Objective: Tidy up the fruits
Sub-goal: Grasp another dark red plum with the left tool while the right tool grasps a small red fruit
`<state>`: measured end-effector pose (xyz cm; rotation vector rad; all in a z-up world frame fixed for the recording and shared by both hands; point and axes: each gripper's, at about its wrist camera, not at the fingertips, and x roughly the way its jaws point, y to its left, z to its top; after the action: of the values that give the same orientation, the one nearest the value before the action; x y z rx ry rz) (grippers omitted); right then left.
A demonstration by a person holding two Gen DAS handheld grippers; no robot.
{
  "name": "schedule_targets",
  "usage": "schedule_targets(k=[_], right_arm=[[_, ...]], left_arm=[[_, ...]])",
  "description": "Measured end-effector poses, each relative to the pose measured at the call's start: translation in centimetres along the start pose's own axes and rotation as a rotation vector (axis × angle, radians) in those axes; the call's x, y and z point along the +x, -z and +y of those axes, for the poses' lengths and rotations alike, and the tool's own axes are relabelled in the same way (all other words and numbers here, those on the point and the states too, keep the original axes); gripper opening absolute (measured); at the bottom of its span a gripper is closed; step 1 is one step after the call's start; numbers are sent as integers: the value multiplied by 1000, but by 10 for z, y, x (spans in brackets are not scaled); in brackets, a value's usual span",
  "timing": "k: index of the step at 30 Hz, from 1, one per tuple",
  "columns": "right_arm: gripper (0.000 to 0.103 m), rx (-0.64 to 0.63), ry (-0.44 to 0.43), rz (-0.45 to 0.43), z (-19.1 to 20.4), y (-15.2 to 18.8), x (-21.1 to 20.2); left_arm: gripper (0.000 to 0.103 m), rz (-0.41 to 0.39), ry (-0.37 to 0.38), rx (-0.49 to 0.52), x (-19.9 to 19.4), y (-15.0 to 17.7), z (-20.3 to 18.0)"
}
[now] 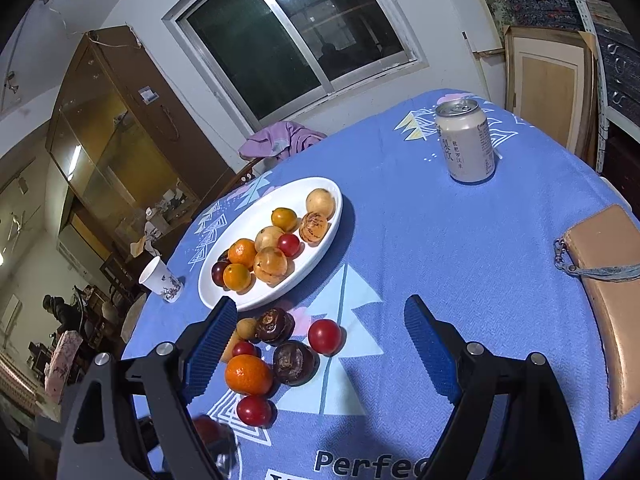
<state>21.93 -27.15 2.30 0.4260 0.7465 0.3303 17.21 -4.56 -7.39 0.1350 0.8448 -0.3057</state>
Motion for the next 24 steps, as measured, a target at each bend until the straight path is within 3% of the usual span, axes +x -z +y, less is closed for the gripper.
schedule_targets(k=[6,12,16,21,24], right_arm=[[87,-139,-28,36,27,14,7],[81,-441,-58,185,83,67,25],[77,-555,-7,260,99,99,41],[77,-583,41,257,103,106,50],[63,-554,54,247,101,102,53]], left_arm=[[38,-34,-156,-148,-2,-10,54],[38,-40,-221,-326,-6,-10,107],[38,-37,-219,-323,-5,-12,109],[39,-23,-197,-279,-3,-12,97],[39,-20,-195,-261,-2,-11,90]])
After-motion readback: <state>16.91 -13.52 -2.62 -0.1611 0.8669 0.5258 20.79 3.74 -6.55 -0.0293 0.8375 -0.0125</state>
